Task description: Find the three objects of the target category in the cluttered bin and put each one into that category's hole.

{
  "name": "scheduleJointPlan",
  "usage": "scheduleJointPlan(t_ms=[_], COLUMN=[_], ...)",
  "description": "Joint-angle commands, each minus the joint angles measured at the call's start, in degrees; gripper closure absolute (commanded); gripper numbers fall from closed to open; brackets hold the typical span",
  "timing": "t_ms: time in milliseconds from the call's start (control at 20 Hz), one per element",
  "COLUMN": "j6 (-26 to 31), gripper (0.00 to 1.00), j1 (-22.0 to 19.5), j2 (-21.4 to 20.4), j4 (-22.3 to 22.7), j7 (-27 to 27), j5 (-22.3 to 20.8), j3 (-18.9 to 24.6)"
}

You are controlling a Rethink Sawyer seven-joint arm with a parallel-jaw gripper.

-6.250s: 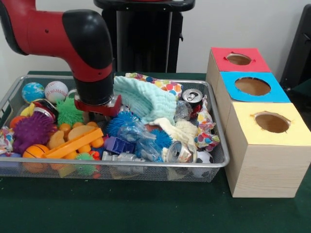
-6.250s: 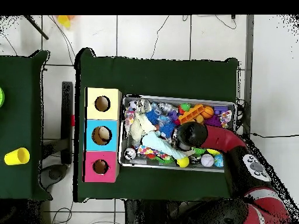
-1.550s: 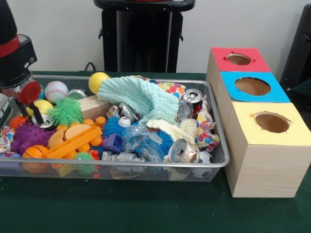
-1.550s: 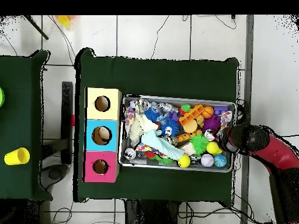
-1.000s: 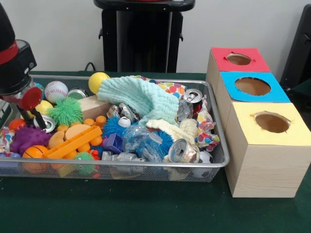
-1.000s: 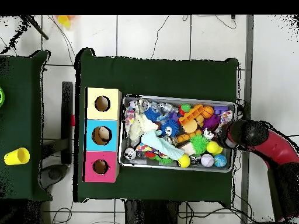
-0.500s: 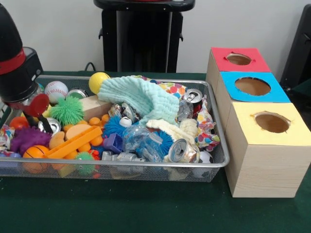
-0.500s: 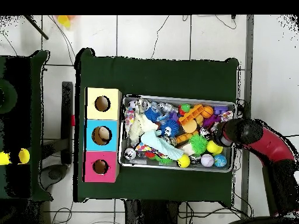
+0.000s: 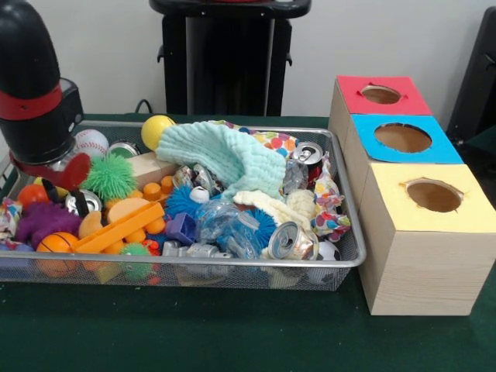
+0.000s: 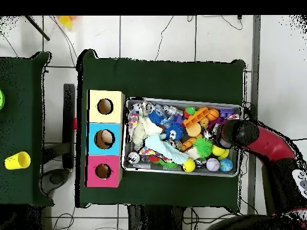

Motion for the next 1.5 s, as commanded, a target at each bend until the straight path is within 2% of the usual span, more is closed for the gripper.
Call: scheduleJointPlan(t_ms=[50, 300, 900, 1500], j6=[-14.1, -16.2, -15.3, -18.2], gripper=[0.00, 0.00, 0.00, 0.00], j1=[7.7, 9.2, 11.4, 13.5], j2=[5.6, 6.6, 6.1, 7.5], j4=[6.7, 6.7, 7.4, 7.6], j7=[19.5, 19.4, 16.8, 17.0], j5=[4.1, 6.7, 12.1, 18.3], j3=[0.0, -1.1, -3.6, -3.4])
